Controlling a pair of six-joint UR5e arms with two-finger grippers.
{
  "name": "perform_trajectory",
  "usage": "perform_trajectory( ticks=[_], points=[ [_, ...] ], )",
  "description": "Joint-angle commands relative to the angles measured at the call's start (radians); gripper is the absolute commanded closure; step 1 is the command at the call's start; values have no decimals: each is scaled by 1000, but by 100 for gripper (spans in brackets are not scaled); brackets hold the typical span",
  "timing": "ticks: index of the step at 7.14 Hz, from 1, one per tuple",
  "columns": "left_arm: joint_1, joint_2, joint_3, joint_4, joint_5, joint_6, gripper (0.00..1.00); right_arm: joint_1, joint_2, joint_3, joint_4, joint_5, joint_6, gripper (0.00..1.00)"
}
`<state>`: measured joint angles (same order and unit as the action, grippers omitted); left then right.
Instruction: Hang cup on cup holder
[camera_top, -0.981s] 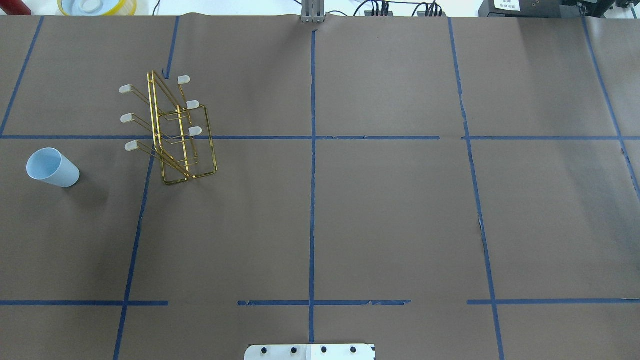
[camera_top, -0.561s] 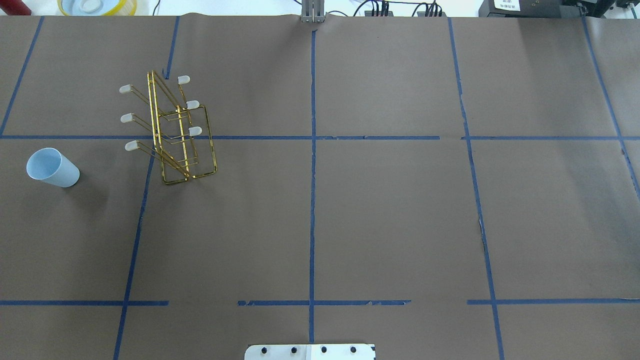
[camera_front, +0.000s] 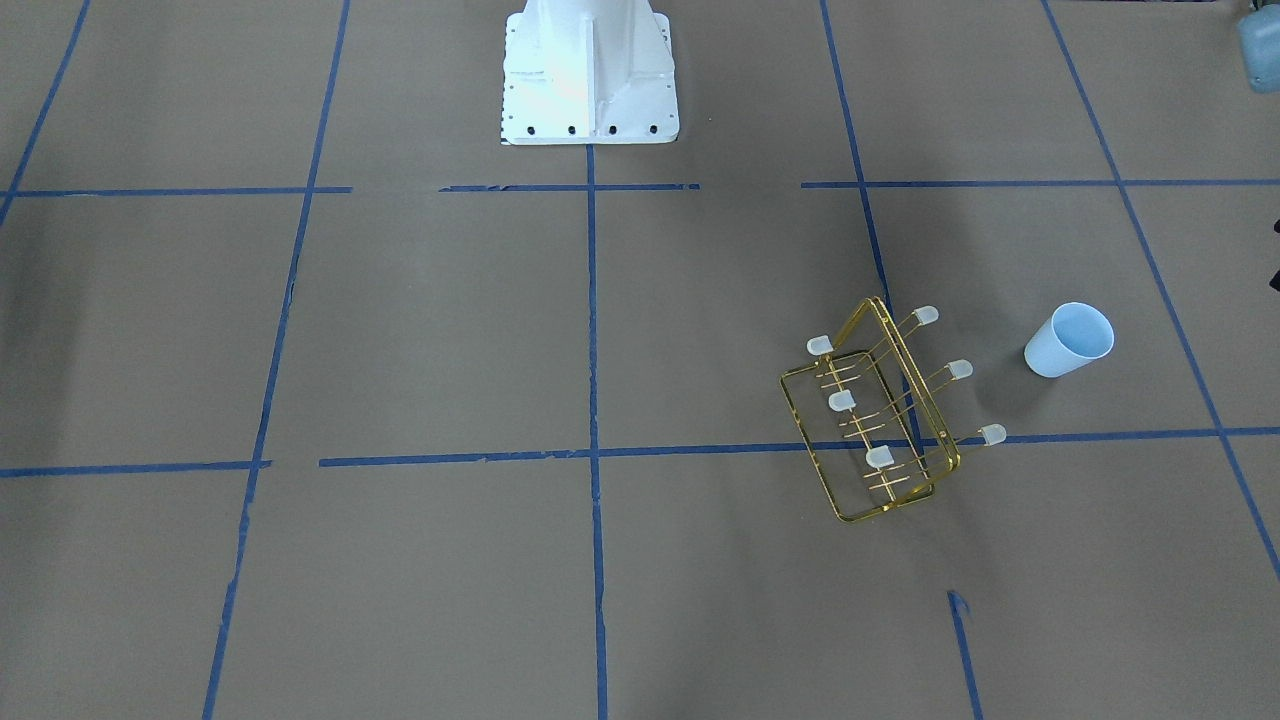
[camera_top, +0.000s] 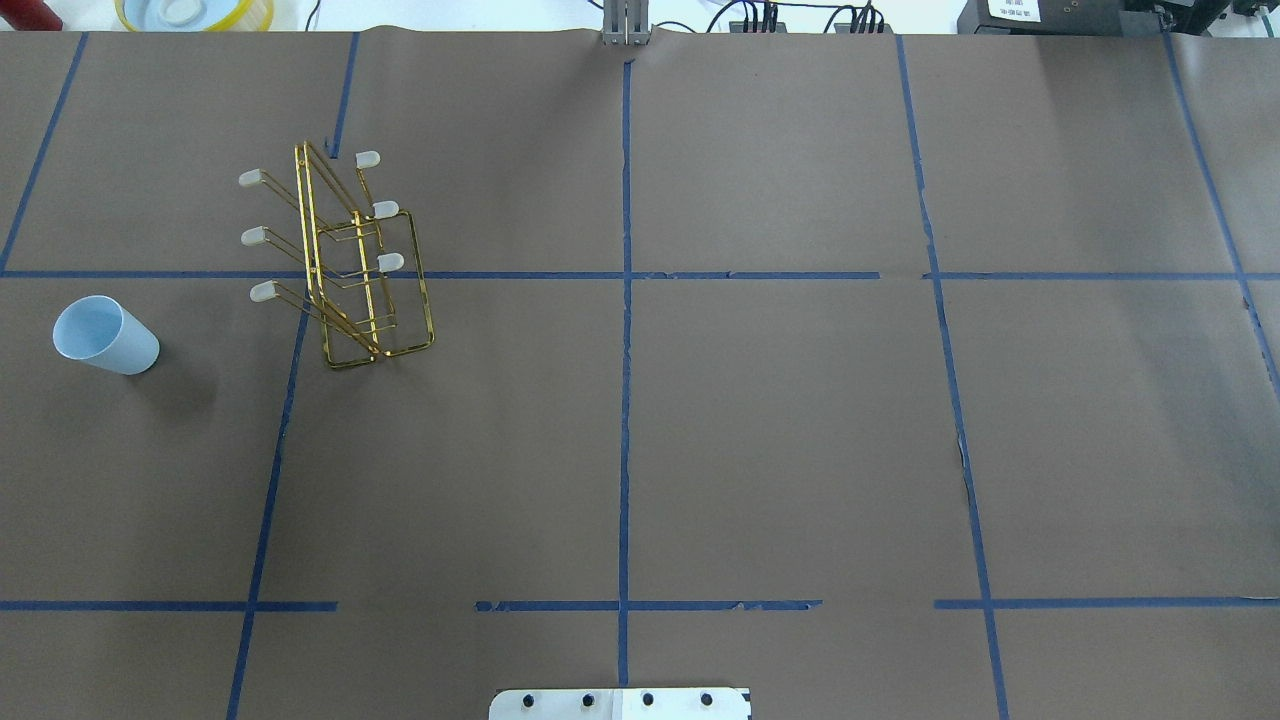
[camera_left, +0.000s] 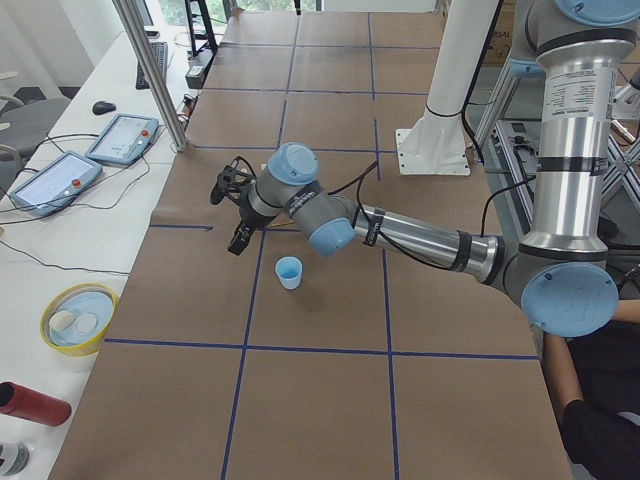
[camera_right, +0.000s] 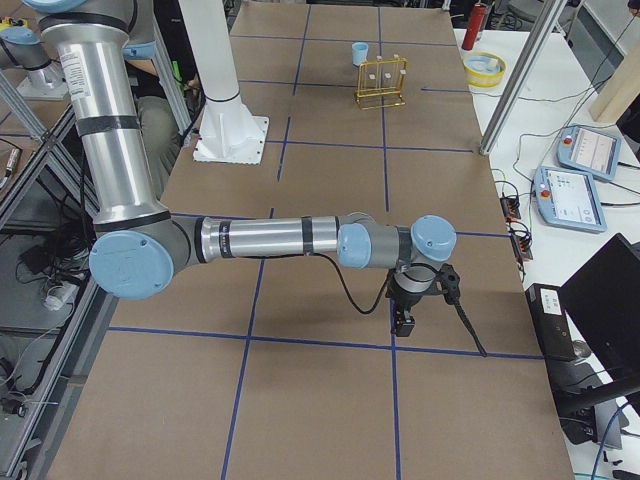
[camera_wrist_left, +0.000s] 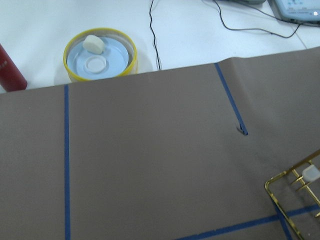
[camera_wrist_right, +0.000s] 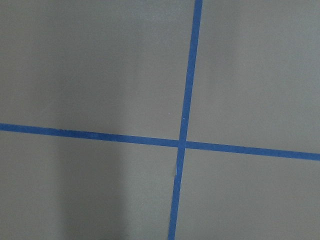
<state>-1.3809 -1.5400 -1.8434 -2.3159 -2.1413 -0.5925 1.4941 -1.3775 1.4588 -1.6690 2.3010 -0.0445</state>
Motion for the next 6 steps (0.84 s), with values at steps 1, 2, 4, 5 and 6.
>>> perform_trajectory(
  ticks=[1, 2, 4, 5, 6],
  points=[
    [157, 84, -28, -271, 304, -171, 0, 0, 0, 0, 0, 0, 0, 0],
    [269, 131, -27, -363, 460, -261, 0, 0, 0, 0, 0, 0, 2, 0],
    [470, 243, -20, -529, 735, -400, 0, 0, 0, 0, 0, 0, 0, 0],
    [538, 277, -10, -568, 861, -417, 0, 0, 0, -2, 0, 0, 0, 0],
    [642, 300, 33, -635, 997, -509, 0, 0, 0, 0, 0, 0, 0, 0]
  ],
)
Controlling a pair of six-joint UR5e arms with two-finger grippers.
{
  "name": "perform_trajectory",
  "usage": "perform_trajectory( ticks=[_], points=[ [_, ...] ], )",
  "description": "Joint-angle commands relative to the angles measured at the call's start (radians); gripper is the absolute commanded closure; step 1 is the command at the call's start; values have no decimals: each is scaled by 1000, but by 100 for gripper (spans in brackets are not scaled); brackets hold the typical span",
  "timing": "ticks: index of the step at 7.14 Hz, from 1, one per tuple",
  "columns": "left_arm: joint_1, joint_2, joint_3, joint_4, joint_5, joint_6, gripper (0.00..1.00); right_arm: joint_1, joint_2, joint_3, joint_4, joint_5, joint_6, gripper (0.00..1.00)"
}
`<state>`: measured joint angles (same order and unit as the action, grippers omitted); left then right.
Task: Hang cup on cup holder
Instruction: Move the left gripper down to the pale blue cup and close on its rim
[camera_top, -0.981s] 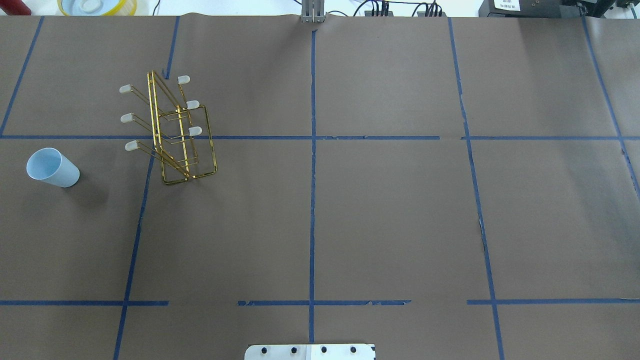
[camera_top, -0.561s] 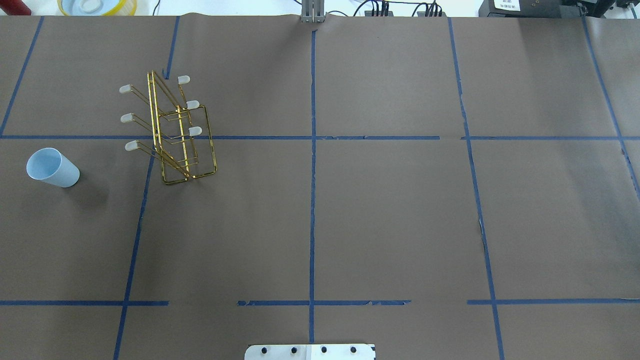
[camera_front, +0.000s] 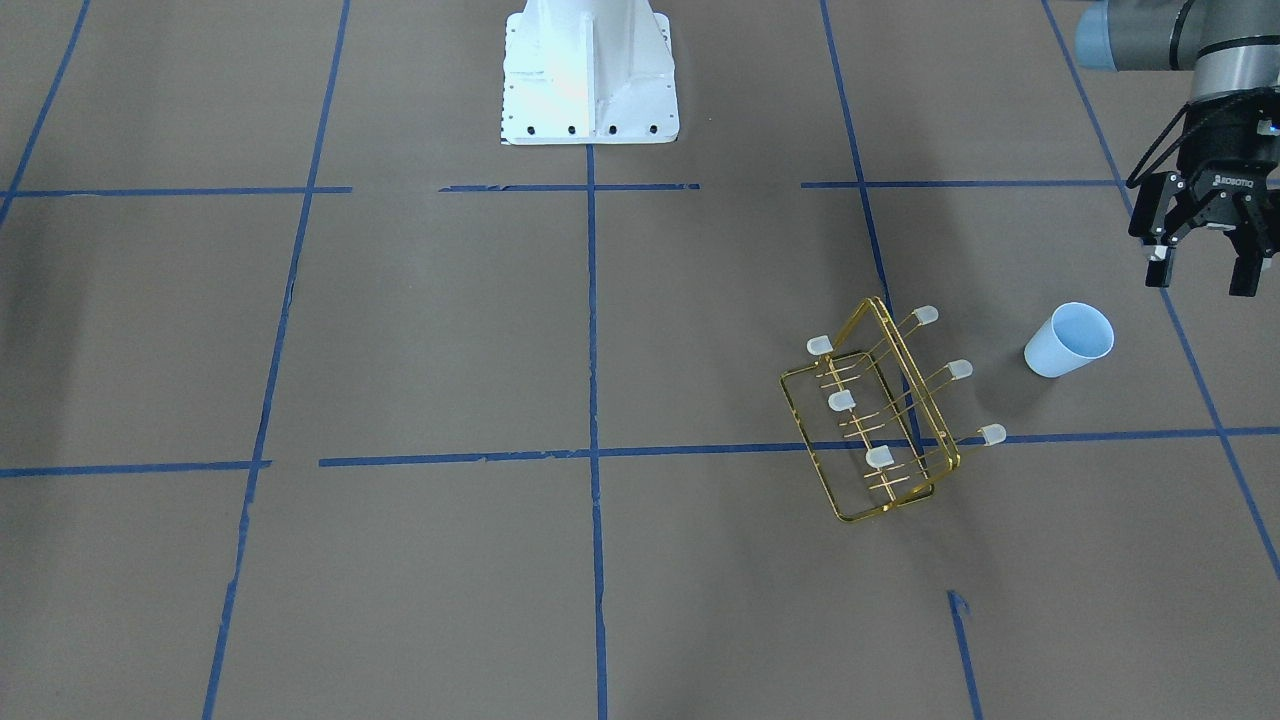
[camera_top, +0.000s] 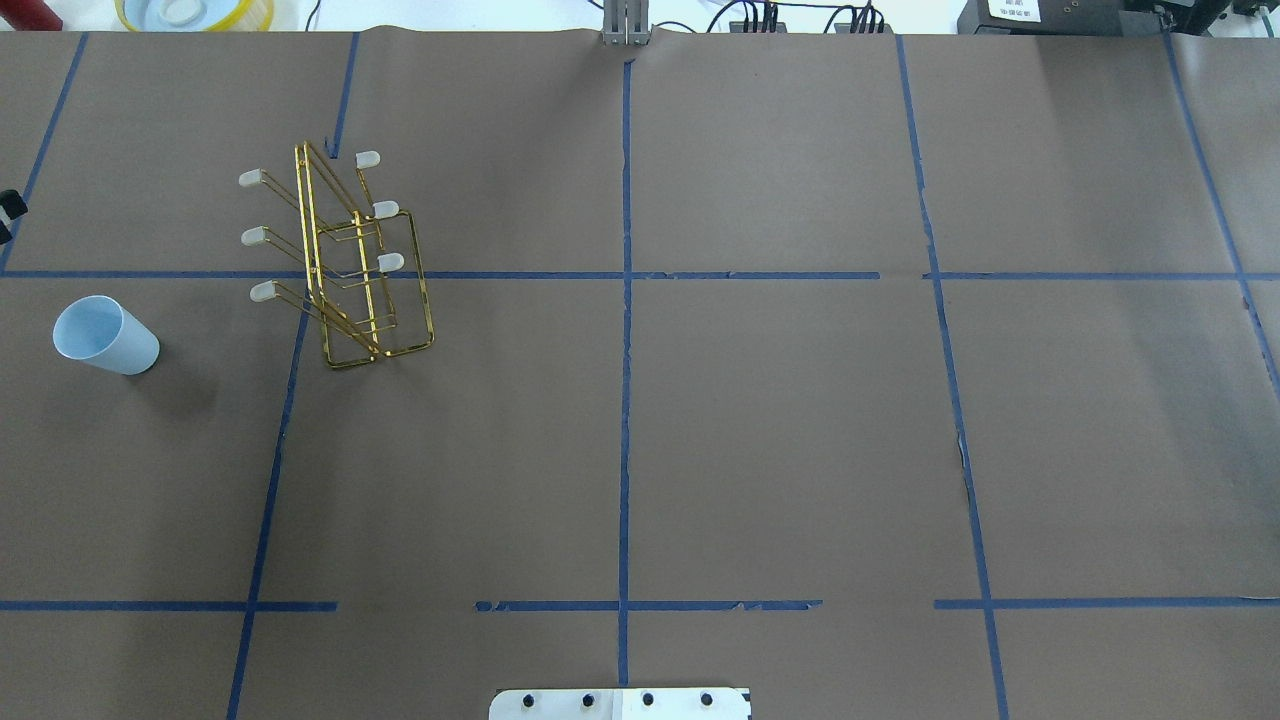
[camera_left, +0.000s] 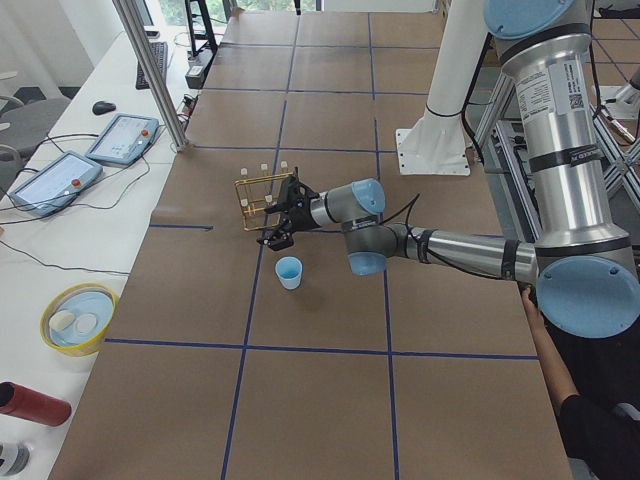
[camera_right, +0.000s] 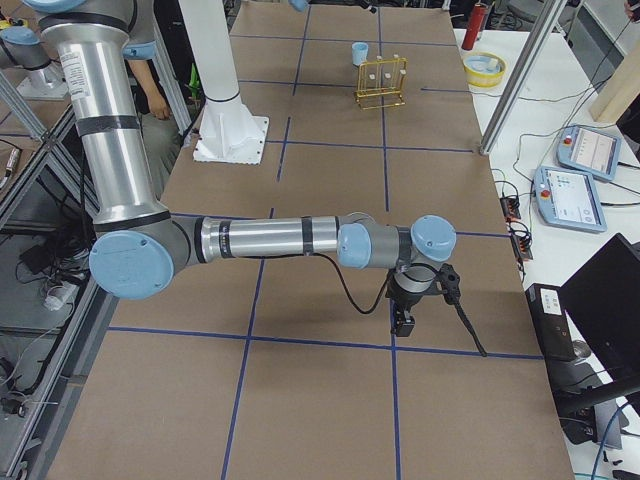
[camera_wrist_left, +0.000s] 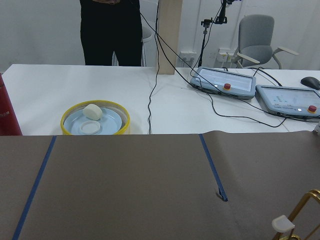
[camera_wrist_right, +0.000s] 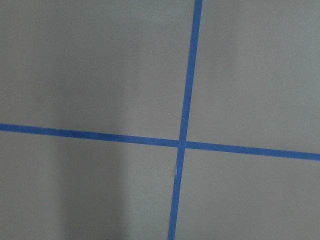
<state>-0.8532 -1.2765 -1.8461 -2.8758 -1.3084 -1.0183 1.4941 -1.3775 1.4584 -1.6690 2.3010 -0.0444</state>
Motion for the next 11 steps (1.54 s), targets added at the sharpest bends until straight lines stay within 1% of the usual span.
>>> perform_trajectory(
  ticks=[1, 2, 4, 5, 6, 7, 9, 11],
  points=[
    [208, 46, 88, -132, 284, -142, 0, 0, 0, 0, 0, 0, 0, 0],
    [279, 52, 120, -140, 411, -160, 0, 0, 0, 0, 0, 0, 0, 0],
    [354, 57, 154, -145, 512, -163, 0, 0, 0, 0, 0, 0, 0, 0],
    [455, 55, 197, -126, 672, -158, 0, 0, 0, 0, 0, 0, 0, 0],
    [539, 33, 243, -111, 792, -157, 0, 0, 0, 0, 0, 0, 0, 0],
    [554, 17, 251, -111, 798, -160, 0, 0, 0, 0, 0, 0, 0, 0],
    [600, -45, 336, -109, 868, -160, 0, 0, 0, 0, 0, 0, 0, 0],
    [608, -90, 382, -112, 871, -183, 0, 0, 0, 0, 0, 0, 0, 0]
  ],
)
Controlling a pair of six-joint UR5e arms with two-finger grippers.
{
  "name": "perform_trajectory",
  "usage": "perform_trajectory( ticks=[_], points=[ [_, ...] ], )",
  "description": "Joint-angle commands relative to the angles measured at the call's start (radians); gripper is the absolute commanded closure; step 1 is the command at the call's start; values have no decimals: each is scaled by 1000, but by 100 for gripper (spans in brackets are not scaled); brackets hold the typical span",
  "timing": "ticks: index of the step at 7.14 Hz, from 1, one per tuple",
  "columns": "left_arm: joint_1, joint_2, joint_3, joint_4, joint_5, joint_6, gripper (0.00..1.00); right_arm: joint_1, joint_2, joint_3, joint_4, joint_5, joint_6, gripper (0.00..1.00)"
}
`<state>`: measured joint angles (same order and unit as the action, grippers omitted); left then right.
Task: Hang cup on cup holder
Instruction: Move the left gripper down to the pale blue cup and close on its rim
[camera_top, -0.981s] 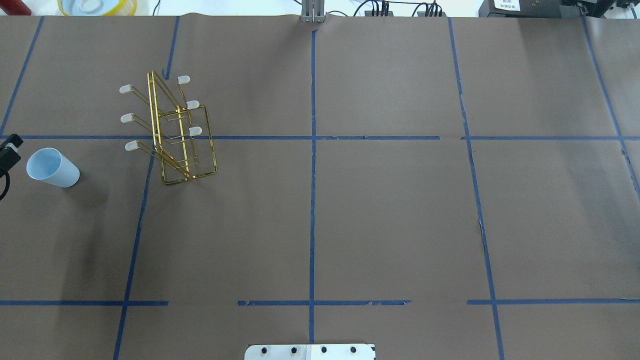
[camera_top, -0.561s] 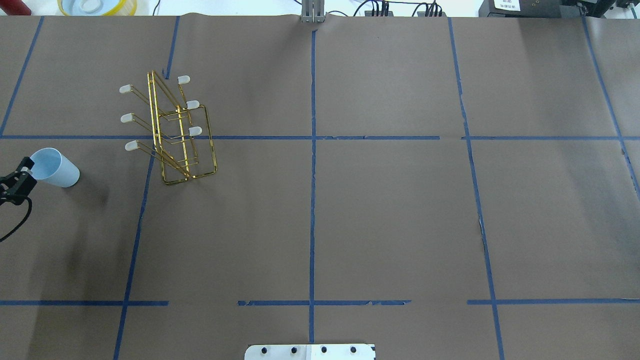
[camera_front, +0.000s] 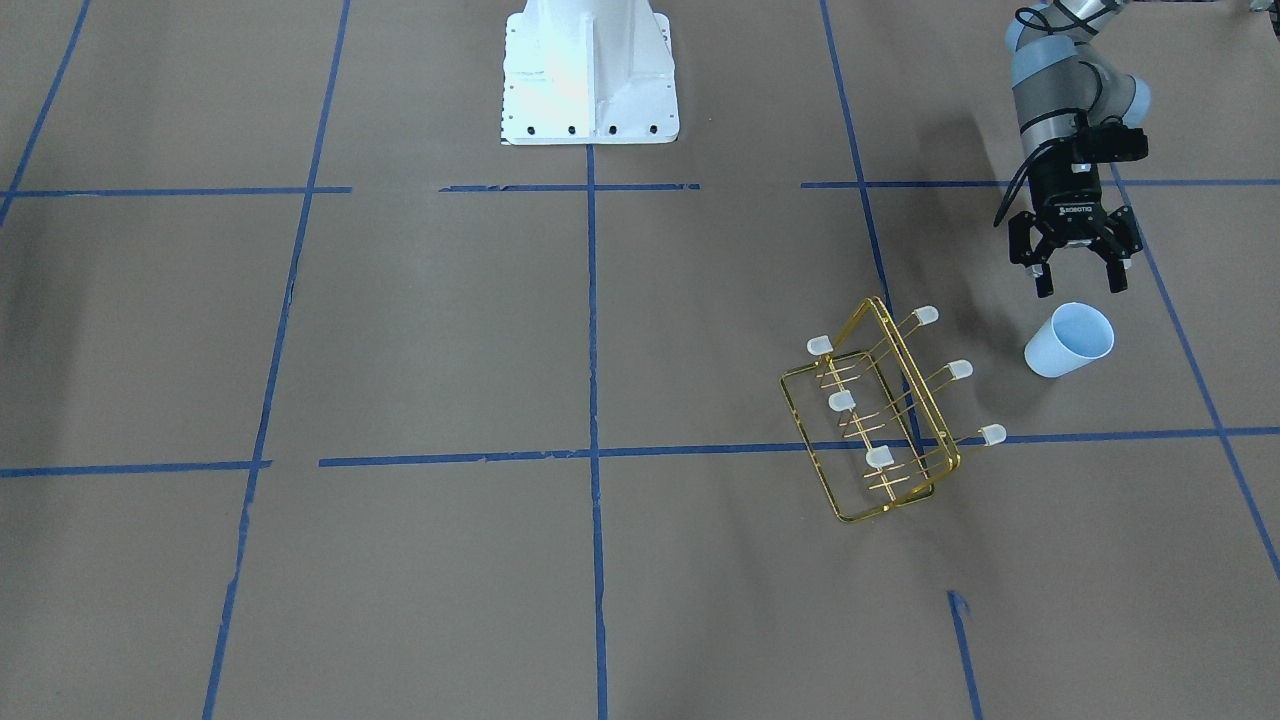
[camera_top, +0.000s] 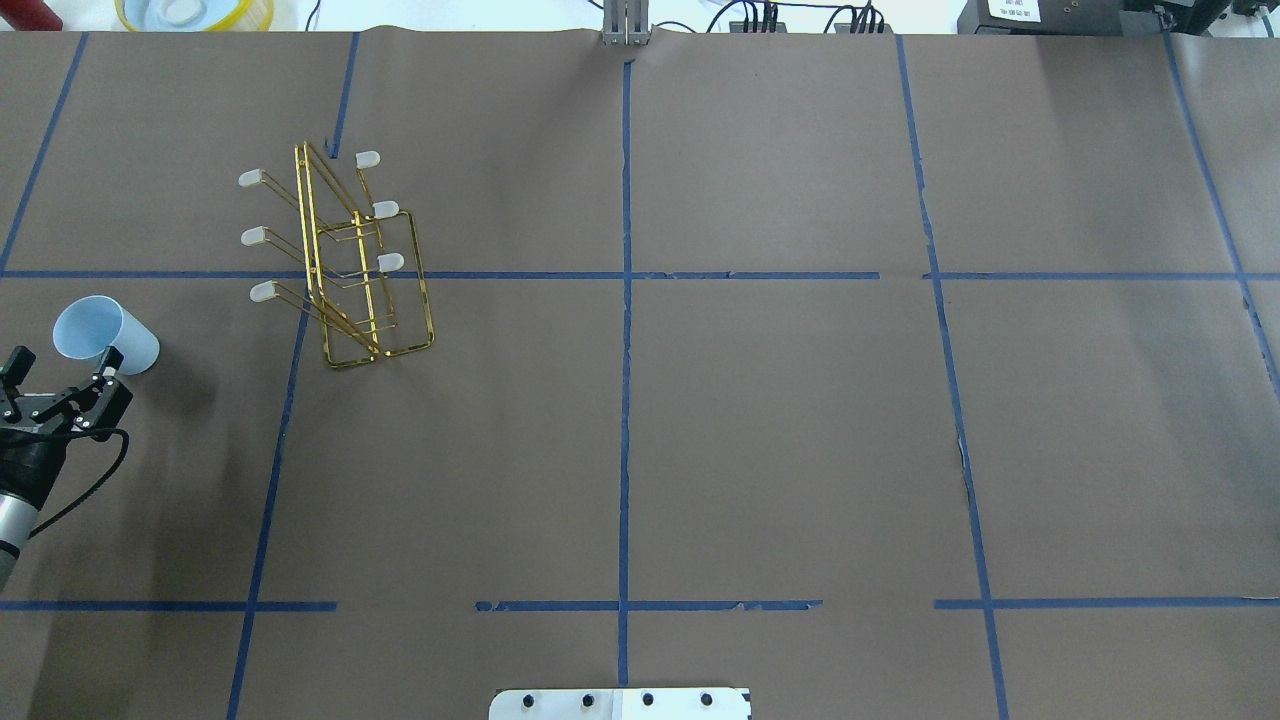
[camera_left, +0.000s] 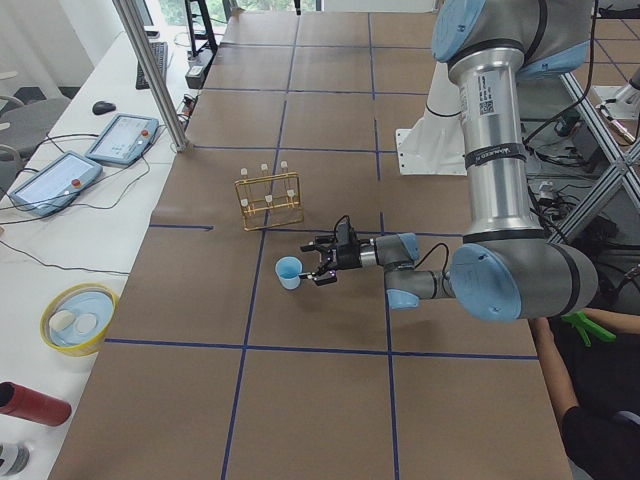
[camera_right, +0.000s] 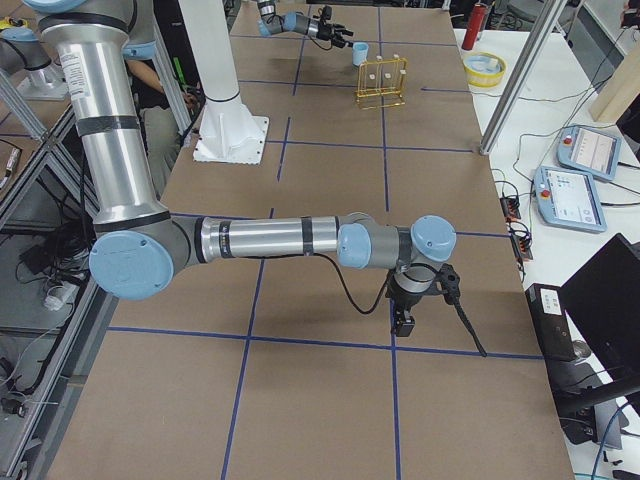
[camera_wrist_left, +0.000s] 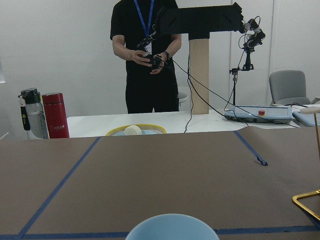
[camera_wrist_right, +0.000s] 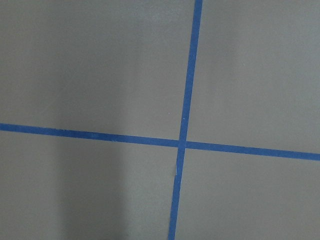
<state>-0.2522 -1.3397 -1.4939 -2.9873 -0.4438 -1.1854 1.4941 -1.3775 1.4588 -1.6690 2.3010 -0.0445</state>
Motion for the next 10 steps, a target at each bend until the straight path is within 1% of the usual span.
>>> perform_trajectory(
  ticks=[1, 4, 6, 8, 10],
  points=[
    [7, -53, 64, -4, 7, -45, 0, -2, 0, 0, 0, 0, 0, 0],
    [8, -94, 112, -6, -3, -101, 0, 0, 0, 0, 0, 0, 0, 0],
    [-44, -98, 124, 1, -25, -100, 0, 0, 0, 0, 0, 0, 0, 0],
    [-84, -99, 150, 22, -27, -96, 0, 0, 0, 0, 0, 0, 0, 0],
    [-104, -136, 207, 36, -27, -99, 0, 0, 0, 0, 0, 0, 0, 0]
  ],
)
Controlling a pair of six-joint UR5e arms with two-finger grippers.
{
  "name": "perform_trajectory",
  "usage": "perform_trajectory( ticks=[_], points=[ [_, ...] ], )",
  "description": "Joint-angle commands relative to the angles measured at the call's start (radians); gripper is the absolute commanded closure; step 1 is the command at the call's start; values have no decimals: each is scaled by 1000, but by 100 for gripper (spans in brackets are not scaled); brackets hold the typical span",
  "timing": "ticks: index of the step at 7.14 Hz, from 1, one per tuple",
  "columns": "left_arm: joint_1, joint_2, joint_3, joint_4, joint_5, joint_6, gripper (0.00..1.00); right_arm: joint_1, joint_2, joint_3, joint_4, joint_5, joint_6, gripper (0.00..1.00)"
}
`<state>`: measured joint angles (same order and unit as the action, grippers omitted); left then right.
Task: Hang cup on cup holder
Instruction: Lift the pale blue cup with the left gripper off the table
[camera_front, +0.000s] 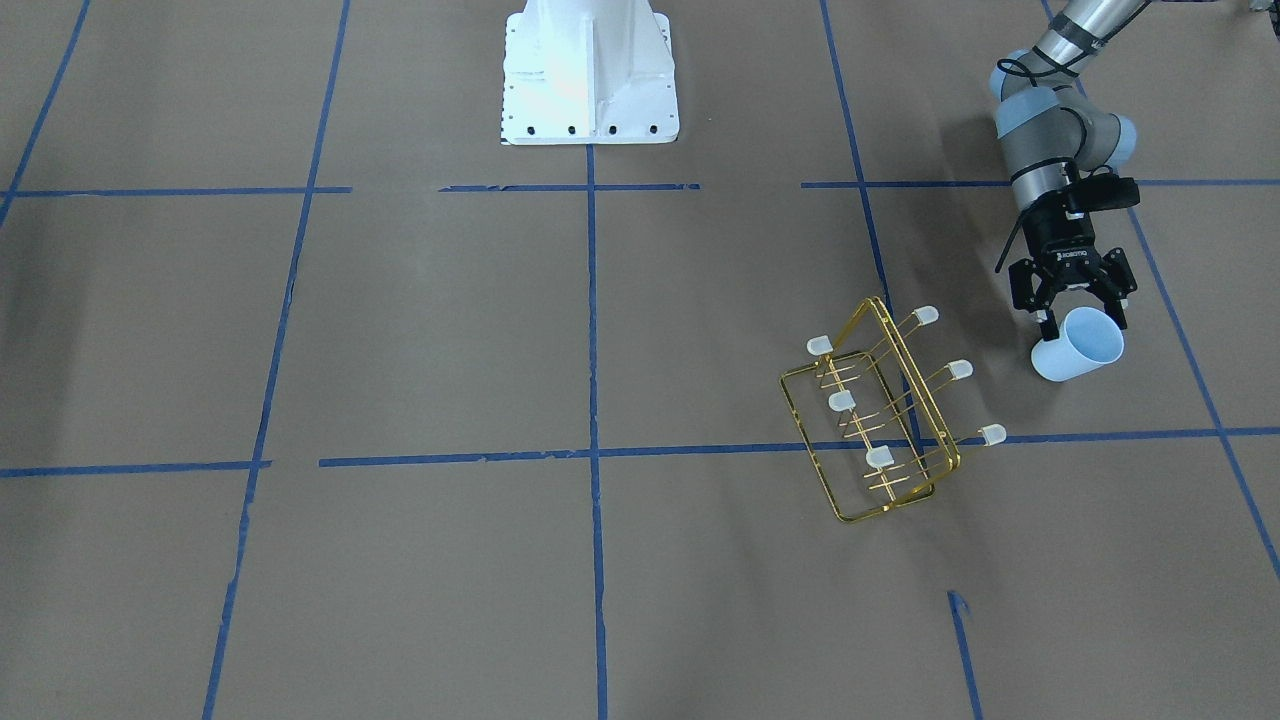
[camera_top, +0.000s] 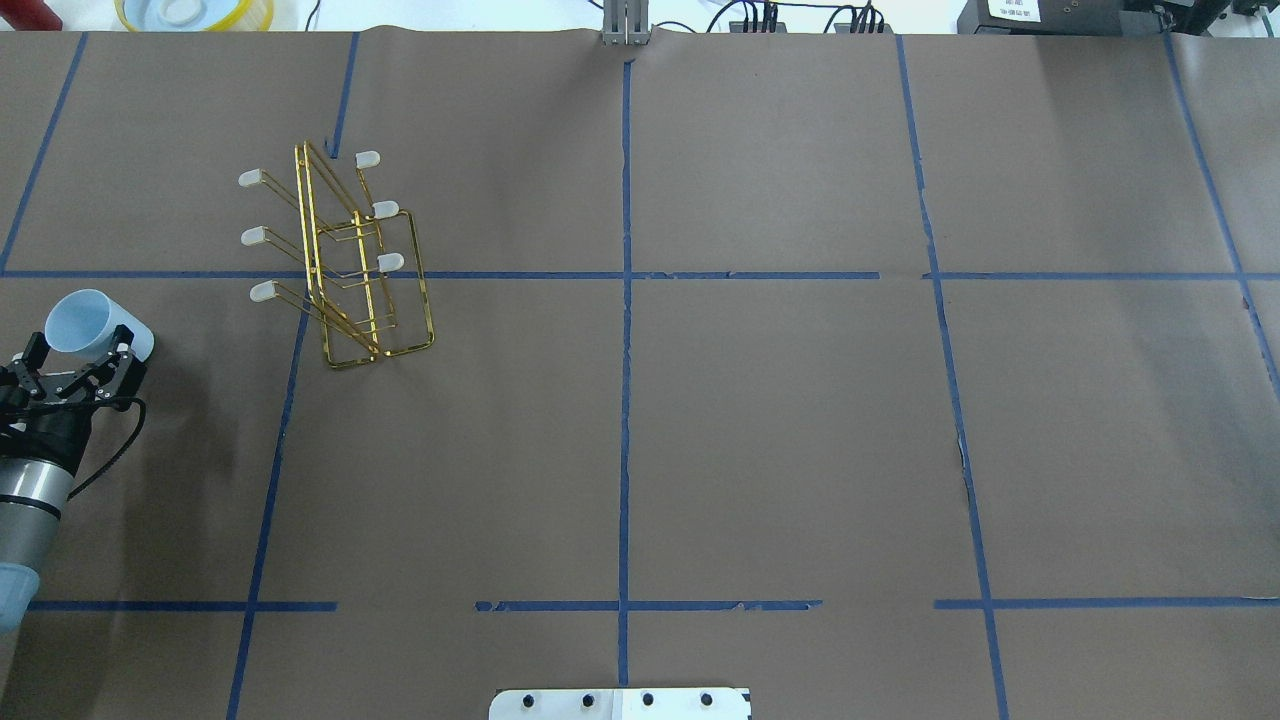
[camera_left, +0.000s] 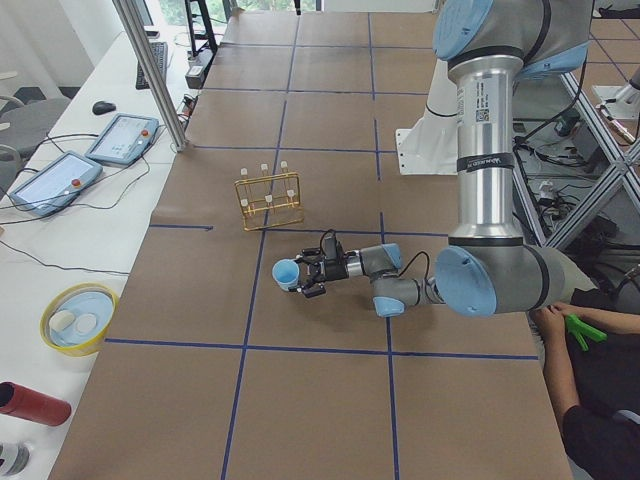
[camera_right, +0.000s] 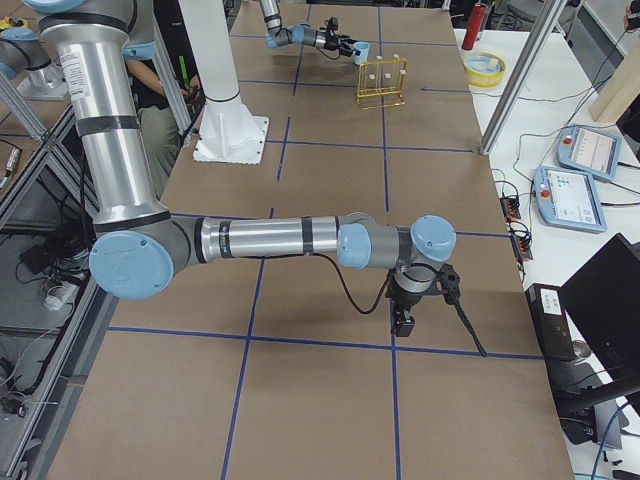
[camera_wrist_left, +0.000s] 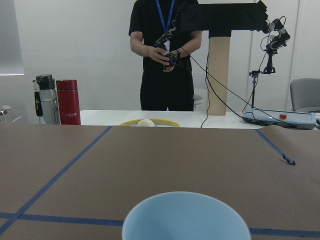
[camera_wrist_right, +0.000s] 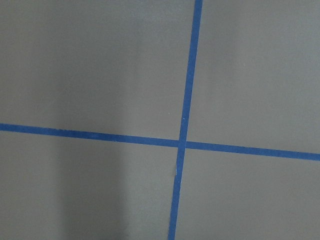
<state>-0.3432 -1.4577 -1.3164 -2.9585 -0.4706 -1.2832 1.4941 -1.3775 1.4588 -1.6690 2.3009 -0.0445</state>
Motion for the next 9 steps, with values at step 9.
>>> perform_trajectory(
  ticks=[9],
  points=[
    [-57, -84, 84, 15, -91, -30, 2, 0, 0, 0, 0, 0, 0, 0]
  ],
)
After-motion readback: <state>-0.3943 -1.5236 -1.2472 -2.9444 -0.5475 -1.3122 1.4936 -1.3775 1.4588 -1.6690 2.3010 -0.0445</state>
